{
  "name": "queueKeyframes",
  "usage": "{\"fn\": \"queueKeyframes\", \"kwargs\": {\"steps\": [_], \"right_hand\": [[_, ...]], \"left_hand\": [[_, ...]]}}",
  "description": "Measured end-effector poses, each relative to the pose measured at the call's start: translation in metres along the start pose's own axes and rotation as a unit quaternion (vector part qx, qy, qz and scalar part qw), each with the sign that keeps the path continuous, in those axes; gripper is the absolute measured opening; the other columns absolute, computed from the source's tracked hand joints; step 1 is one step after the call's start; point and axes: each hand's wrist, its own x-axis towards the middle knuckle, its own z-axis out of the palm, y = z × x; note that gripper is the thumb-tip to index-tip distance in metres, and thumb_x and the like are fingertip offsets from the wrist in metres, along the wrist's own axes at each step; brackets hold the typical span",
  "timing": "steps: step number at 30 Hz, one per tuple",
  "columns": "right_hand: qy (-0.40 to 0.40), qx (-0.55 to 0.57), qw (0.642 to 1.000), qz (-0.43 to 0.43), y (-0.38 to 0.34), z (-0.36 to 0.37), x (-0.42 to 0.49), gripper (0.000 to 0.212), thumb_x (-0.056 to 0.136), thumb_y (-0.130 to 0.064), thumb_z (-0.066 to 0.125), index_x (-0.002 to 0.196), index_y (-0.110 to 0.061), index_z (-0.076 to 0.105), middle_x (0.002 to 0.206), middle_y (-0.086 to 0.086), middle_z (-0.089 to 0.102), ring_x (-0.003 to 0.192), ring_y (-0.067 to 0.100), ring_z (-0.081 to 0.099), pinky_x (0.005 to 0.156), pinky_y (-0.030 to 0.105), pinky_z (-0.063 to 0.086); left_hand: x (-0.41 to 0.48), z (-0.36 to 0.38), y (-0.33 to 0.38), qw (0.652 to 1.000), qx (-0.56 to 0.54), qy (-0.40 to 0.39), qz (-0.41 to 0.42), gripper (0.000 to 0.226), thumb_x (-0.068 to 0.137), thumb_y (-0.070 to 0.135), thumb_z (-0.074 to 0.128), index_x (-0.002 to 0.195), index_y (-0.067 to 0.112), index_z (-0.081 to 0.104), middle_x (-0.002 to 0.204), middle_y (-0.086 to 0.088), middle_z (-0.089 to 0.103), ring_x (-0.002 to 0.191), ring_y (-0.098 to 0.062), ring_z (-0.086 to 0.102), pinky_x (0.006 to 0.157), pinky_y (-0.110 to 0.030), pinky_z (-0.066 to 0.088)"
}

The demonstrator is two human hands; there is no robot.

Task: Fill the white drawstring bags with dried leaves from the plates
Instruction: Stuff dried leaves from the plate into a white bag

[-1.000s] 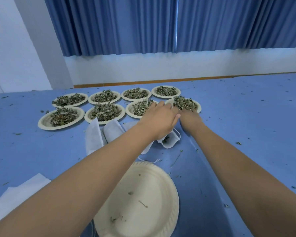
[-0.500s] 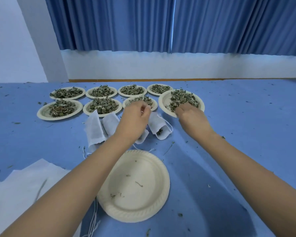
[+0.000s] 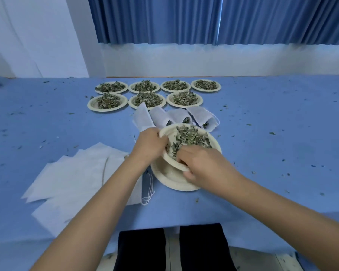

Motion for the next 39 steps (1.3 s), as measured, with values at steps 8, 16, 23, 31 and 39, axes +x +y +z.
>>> {"fn": "queueKeyframes", "kwargs": {"steps": [8, 16, 23, 31, 39], "right_hand": [[-0.057, 0.157, 0.985, 0.043, 0.001, 0.002, 0.000, 0.022, 0.077, -0.034, 0.075, 0.086, -0.021, 0.060, 0.078, -0.011, 0.057, 0.073, 0.008, 0.051, 0.065, 0.028, 0.042], [-0.138, 0.137, 0.980, 0.036, -0.001, 0.013, 0.006, 0.021, 0.081, -0.043, 0.070, 0.085, -0.029, 0.056, 0.073, -0.012, 0.059, 0.064, -0.001, 0.048, 0.057, 0.020, 0.035], [-0.194, 0.146, 0.968, 0.063, -0.002, 0.006, 0.015, 0.019, 0.083, -0.041, 0.070, 0.087, -0.024, 0.061, 0.068, -0.012, 0.060, 0.059, -0.001, 0.049, 0.058, 0.021, 0.039], [-0.232, 0.124, 0.963, 0.050, -0.009, -0.005, 0.014, 0.017, 0.090, -0.038, 0.062, 0.095, -0.022, 0.058, 0.082, -0.010, 0.059, 0.082, 0.012, 0.055, 0.074, 0.033, 0.046], [-0.262, 0.186, 0.945, 0.065, -0.011, -0.027, 0.016, 0.023, 0.091, -0.039, 0.062, 0.105, -0.021, 0.064, 0.097, -0.009, 0.067, 0.089, 0.011, 0.062, 0.078, 0.027, 0.049]], "left_hand": [[-0.021, 0.007, -0.008, 0.989, 0.142, 0.045, 0.000, 0.031, 0.095, 0.023, 0.048, 0.068, 0.009, 0.043, 0.086, -0.013, 0.055, 0.081, -0.032, 0.056, 0.061, -0.033, 0.035], [-0.030, -0.017, -0.033, 0.906, 0.396, 0.142, -0.050, 0.021, 0.095, 0.008, 0.045, 0.113, 0.007, 0.054, 0.118, -0.013, 0.050, 0.116, -0.032, 0.042, 0.086, -0.037, 0.035], [-0.033, -0.047, -0.058, 0.925, 0.306, 0.041, -0.221, 0.032, 0.092, -0.002, 0.050, 0.124, -0.001, 0.048, 0.130, -0.021, 0.046, 0.122, -0.036, 0.045, 0.093, -0.037, 0.045], [-0.040, -0.047, -0.063, 0.934, 0.295, 0.060, -0.195, 0.016, 0.091, -0.008, 0.045, 0.103, -0.003, 0.054, 0.113, -0.020, 0.054, 0.111, -0.036, 0.054, 0.083, -0.035, 0.046], [-0.037, -0.052, -0.046, 0.960, 0.177, 0.207, -0.070, 0.016, 0.087, -0.013, 0.046, 0.080, -0.004, 0.056, 0.093, -0.024, 0.054, 0.086, -0.039, 0.056, 0.069, -0.039, 0.040]]}}
